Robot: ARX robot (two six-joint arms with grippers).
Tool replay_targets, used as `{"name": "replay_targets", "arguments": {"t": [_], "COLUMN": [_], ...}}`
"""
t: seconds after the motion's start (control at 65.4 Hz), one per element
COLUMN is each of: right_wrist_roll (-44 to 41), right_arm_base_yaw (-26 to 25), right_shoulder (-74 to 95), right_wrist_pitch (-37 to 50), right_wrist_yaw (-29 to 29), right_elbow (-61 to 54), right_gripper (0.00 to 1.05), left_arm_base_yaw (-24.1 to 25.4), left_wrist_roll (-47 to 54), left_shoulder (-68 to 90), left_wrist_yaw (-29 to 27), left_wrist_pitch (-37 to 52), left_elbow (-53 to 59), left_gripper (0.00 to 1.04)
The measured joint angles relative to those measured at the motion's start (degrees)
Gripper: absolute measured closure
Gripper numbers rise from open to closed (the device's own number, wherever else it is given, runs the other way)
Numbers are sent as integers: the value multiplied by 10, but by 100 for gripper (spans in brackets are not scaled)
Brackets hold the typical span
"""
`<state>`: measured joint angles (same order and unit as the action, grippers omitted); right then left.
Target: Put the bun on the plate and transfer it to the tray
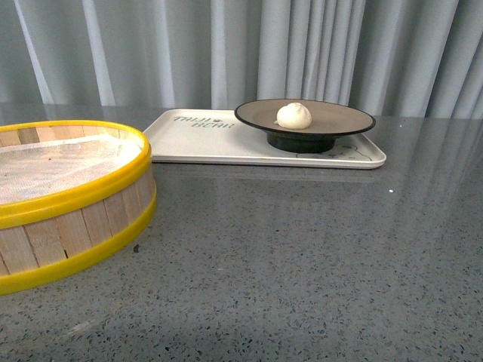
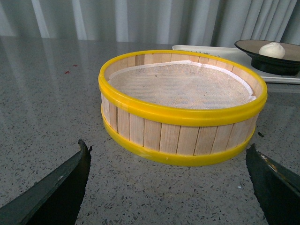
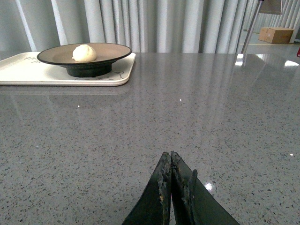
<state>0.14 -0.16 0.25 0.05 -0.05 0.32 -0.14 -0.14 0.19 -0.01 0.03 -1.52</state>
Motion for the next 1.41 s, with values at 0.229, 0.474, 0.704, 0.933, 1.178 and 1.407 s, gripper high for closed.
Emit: {"name": "replay_targets", "arguments": {"t": [0.229,0.474,0.704,0.933,1.178,1.407], "right_wrist_roll": [-1,-1,0,0,0,0], "right_arm_base_yaw": [0,0,0,0,0,0], "right_shoulder": [0,0,0,0,0,0], "right_wrist_pitch": [0,0,0,0,0,0], "right_wrist_yaw": [0,0,0,0,0,0], "right_elbow": [0,0,0,0,0,0], "right_gripper": [83,41,7,8,8,8], "left_arm_base_yaw": [0,0,0,0,0,0], "left_wrist_roll": [0,0,0,0,0,0], "left_shoulder": [0,0,0,0,0,0], "left_wrist_yaw": [0,0,0,0,0,0], "left_wrist_pitch": [0,0,0,0,0,0], "left_elbow": [0,0,0,0,0,0], "left_gripper": [7,7,7,7,7,7]}}
